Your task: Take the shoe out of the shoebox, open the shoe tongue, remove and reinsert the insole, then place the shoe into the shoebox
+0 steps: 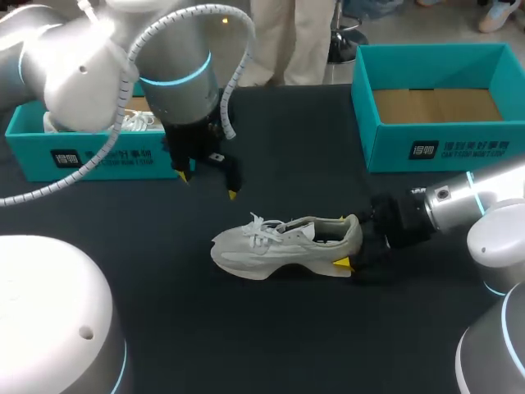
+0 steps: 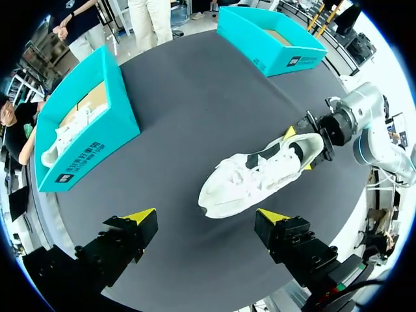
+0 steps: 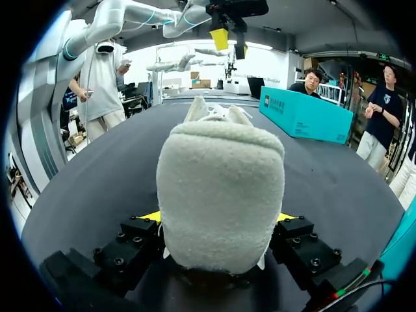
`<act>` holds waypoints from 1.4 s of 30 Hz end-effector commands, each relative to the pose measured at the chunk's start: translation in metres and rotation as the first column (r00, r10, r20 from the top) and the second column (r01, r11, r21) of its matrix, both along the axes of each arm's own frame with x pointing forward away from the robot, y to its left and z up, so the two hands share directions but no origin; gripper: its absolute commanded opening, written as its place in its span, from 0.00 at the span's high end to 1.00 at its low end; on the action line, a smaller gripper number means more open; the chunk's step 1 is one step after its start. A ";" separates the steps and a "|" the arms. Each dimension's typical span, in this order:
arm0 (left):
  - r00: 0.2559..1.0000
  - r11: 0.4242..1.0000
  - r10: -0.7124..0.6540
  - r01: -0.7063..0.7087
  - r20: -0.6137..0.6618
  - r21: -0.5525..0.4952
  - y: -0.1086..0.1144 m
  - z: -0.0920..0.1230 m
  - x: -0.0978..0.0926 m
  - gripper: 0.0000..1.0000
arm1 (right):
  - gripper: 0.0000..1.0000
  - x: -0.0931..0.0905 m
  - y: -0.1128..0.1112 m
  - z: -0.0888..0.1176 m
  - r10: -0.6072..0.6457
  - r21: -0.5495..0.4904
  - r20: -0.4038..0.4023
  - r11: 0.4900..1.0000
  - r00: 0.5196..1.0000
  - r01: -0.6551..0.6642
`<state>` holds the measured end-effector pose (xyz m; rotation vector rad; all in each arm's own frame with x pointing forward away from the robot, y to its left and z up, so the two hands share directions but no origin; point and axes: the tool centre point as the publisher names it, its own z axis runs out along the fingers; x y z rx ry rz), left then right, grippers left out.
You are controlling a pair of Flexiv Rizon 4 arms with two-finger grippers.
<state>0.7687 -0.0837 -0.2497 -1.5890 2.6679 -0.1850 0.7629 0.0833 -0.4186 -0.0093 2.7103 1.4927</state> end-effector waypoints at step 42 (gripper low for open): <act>0.974 0.974 0.227 -0.227 -0.009 -0.008 -0.089 -0.034 -0.021 0.00 | 1.00 0.000 0.002 -0.001 -0.002 -0.004 0.001 1.000 1.000 0.002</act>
